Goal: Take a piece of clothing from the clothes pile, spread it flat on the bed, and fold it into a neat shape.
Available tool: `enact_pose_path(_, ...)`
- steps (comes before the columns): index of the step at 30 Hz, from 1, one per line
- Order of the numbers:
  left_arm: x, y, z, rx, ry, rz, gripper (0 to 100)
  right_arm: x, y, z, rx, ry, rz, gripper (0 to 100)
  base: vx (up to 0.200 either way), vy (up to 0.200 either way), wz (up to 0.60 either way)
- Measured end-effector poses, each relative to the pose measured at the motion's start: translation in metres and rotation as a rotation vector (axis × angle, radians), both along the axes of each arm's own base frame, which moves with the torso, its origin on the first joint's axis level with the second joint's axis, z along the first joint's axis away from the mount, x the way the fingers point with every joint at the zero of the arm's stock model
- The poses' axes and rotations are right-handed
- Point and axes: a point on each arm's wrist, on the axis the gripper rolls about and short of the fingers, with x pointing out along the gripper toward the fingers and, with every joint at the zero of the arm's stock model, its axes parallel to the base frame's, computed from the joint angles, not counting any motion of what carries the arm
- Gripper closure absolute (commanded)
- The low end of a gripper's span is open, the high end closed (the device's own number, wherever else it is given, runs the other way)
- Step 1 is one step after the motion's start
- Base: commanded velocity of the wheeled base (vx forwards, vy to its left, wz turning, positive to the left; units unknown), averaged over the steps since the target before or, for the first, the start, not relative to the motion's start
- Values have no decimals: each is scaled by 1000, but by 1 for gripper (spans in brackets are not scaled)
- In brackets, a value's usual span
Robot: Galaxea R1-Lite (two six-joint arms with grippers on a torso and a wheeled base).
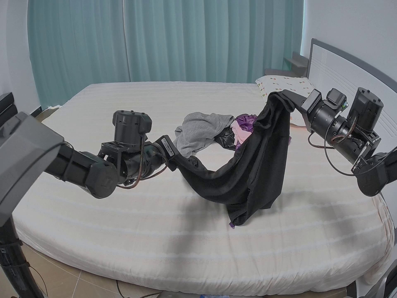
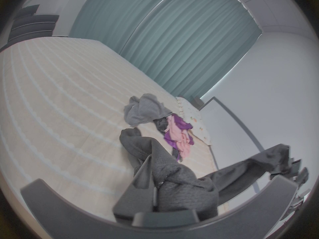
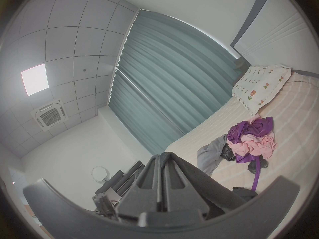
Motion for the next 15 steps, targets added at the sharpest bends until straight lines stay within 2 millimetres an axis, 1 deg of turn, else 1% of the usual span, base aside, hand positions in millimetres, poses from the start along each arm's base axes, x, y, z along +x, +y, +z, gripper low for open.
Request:
enact_pose_path(3, -11, 5, 15, -24, -37, -15, 100, 0, -5, 1, 3, -5, -4, 100, 0, 0, 0)
enact_pose_path(6, -18, 8, 20, -40, -68, -21, 100, -2, -5, -8, -11, 25, 20, 100, 0, 0, 0)
enact_pose_path(8, -25, 9, 15, -49, -80, -29, 100, -3, -4, -19, -26, 60, 37, 100, 0, 0, 0)
enact_pose_path(15, -48, 13, -12, -41, -63, -53, 100, 5, 2, -56, -62, 161, 52, 100, 0, 0, 0)
